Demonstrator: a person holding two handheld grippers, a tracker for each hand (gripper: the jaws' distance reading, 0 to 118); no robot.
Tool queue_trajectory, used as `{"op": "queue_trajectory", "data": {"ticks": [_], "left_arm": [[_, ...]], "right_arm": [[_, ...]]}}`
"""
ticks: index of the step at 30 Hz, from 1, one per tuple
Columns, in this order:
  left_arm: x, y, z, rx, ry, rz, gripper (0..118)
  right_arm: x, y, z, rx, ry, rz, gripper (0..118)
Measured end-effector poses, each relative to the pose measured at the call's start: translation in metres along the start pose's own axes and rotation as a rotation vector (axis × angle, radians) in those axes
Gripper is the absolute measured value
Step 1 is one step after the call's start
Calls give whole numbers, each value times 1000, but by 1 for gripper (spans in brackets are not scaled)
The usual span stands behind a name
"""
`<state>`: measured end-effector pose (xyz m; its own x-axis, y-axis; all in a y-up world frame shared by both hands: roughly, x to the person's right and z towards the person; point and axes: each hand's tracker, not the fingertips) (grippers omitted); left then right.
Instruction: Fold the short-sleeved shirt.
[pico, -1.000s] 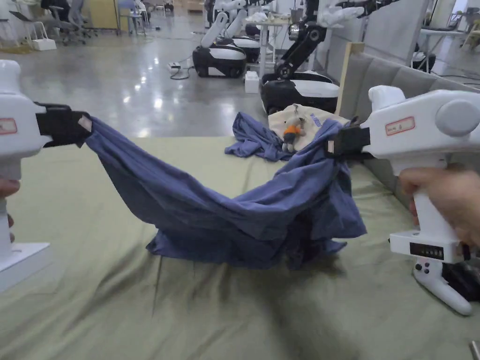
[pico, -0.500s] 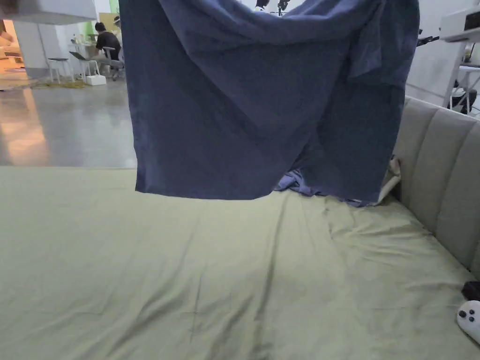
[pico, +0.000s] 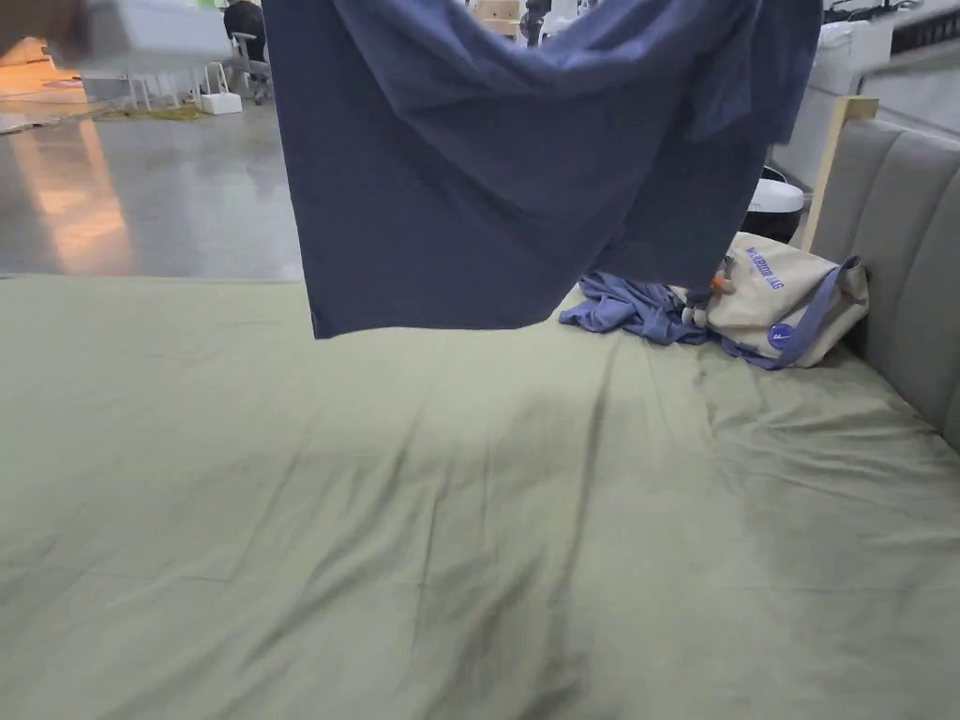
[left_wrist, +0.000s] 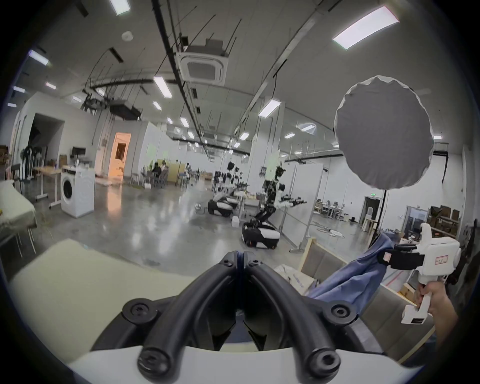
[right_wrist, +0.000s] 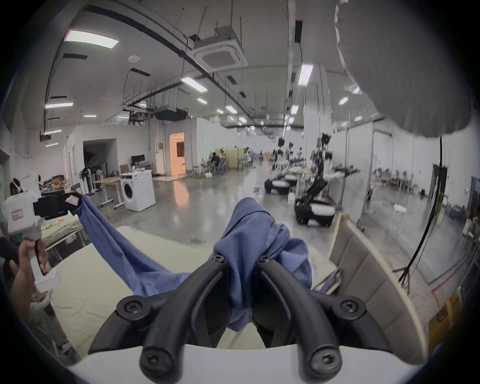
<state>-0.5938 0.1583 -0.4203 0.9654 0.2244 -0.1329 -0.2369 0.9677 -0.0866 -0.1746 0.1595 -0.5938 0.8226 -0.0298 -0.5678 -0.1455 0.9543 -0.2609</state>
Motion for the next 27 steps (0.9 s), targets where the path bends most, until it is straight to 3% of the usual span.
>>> {"op": "queue_trajectory", "data": {"ticks": [4,7,9,10,13,17,19,25,27], "left_arm": [[-31,-101,19,-39,-50,103,3],[-46,-178,47,-118,-72,155,3],[-55,-226,71,-160,-79,201,3],[-56,-249,86,-162,-77,197,3],[-59,-306,120,-232,-28,167,3],[-53,-361,166,-367,-16,173,3],[-54,-379,193,-372,13,190,3],[-51,-396,267,-370,68,187,3],[-44,-399,288,-369,102,135,3]], "right_arm": [[10,-107,-15,-119,63,47,14],[25,-197,-11,-230,107,-90,14],[32,-254,-2,-287,124,-94,14],[32,-281,8,-276,79,-75,14],[34,-345,43,-356,134,-178,14],[29,-399,84,-433,171,-252,14],[22,-416,103,-492,194,-226,14],[18,-437,155,-478,179,-281,14],[17,-440,166,-497,178,-239,14]]}}
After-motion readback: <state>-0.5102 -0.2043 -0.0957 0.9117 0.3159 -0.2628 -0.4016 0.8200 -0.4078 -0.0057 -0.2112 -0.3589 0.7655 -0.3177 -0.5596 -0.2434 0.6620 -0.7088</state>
